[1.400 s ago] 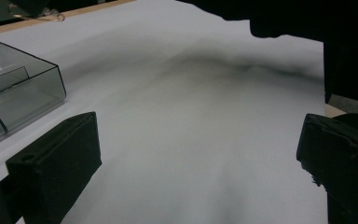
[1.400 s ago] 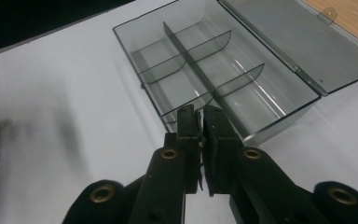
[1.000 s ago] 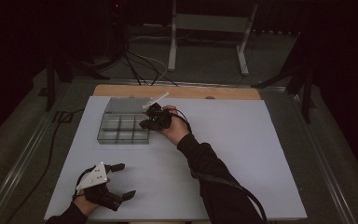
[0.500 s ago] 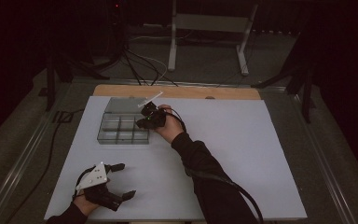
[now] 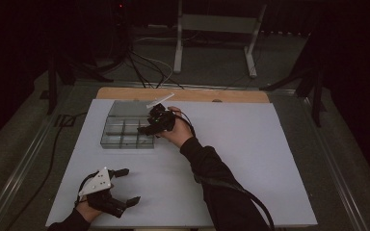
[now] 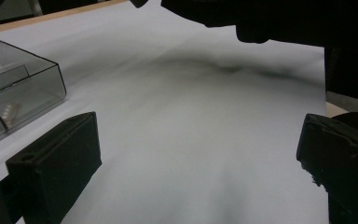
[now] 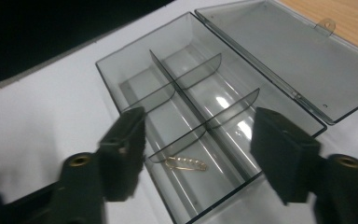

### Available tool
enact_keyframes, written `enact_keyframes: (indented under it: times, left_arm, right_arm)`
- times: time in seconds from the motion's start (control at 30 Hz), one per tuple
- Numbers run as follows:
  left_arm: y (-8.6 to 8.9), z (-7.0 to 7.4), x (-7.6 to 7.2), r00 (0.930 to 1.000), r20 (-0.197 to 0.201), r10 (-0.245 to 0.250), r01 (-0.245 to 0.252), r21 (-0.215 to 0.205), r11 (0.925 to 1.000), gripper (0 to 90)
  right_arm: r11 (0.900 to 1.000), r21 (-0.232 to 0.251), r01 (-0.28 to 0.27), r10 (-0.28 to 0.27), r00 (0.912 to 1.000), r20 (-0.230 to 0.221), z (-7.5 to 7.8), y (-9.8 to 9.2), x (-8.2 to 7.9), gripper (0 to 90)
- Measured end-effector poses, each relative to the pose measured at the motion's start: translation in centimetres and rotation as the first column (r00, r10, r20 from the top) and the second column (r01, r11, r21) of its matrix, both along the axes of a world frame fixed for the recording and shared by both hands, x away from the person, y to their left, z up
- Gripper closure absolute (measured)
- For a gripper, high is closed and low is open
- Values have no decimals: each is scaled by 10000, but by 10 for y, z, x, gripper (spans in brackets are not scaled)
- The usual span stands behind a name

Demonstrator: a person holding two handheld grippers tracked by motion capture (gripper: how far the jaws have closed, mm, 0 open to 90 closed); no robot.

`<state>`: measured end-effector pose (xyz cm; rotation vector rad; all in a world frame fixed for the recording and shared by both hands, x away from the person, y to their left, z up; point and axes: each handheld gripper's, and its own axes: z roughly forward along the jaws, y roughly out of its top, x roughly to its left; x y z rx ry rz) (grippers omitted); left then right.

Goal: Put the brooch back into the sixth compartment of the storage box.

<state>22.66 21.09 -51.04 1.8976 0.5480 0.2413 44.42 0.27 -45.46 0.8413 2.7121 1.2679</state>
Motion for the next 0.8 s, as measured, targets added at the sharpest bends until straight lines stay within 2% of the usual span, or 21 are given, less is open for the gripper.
enact_keyframes:
  times: [0.17,0.23,0.43,0.57,0.63,0.7,0.8]
  left_arm:
    - [0,0,0,10000,17,0,0,48,10000,11]
    - [0,-1,0,10000,8,19,-19,79,10000,11]
    - [0,-1,0,10000,-9,28,-28,136,9999,11]
    - [-1,-1,1,10000,-13,31,-31,138,9999,11]
    - [-1,-1,1,10000,-14,37,-36,188,9998,11]
    - [-1,-2,1,10000,-9,36,-36,221,9997,11]
    - [-1,-2,1,10000,-32,75,-75,199,9998,11]
  right_arm:
    - [9986,496,196,-186,9996,-202,2,-8,-5,201]
    - [9969,777,117,-94,9995,-302,1,-13,-7,146]
    - [9936,1116,-145,211,9980,-588,4,-28,-15,101]
    - [9921,1122,-554,640,9952,-737,7,-36,-19,87]
    - [9892,1366,-522,626,9954,-727,8,-40,-21,44]
    - [9892,1322,-634,736,9946,-737,10,-44,-24,23]
    - [9892,1327,-629,702,9962,-510,15,-53,-30,14]
